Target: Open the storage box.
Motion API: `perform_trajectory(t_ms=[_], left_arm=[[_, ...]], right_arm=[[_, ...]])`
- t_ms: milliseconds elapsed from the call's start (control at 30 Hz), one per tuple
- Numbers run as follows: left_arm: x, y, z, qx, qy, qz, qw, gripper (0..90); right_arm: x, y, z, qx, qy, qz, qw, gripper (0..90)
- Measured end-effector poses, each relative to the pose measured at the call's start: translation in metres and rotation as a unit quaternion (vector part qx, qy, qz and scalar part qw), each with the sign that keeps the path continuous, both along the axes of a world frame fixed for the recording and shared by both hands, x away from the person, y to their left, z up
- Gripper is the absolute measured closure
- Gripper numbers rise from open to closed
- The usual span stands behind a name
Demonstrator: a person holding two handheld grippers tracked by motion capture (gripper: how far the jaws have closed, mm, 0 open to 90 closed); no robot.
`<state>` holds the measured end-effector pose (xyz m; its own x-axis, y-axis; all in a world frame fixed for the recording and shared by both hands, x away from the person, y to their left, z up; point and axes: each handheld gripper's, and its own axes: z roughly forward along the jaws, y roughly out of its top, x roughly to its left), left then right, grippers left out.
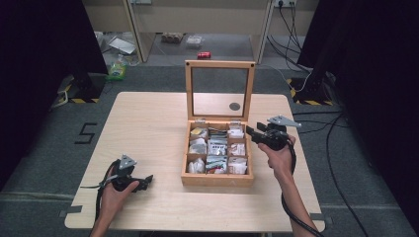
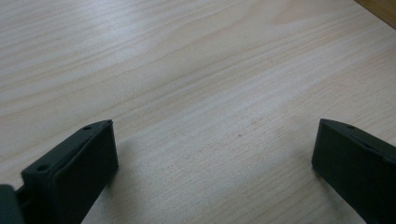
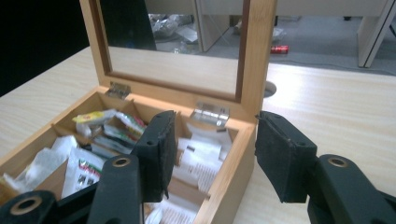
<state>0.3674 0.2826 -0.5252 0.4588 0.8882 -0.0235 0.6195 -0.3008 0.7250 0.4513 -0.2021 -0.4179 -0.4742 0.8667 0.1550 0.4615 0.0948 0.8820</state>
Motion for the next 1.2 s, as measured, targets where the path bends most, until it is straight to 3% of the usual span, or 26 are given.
perform_trajectory(t_ms=[533,1200], left_arm=[[0.0,0.0,0.0,0.0,0.0,0.0,1.0,0.0],[0.0,0.0,0.0,0.0,0.0,0.0,1.0,0.0]], right_arm=[[-0.023,0.006,-0.003,-0.004,0.0,0.022,0.9998,47.5],[-0.033,0.016,-0.007,-0.025,0.031,0.043,0.9983,45.6]])
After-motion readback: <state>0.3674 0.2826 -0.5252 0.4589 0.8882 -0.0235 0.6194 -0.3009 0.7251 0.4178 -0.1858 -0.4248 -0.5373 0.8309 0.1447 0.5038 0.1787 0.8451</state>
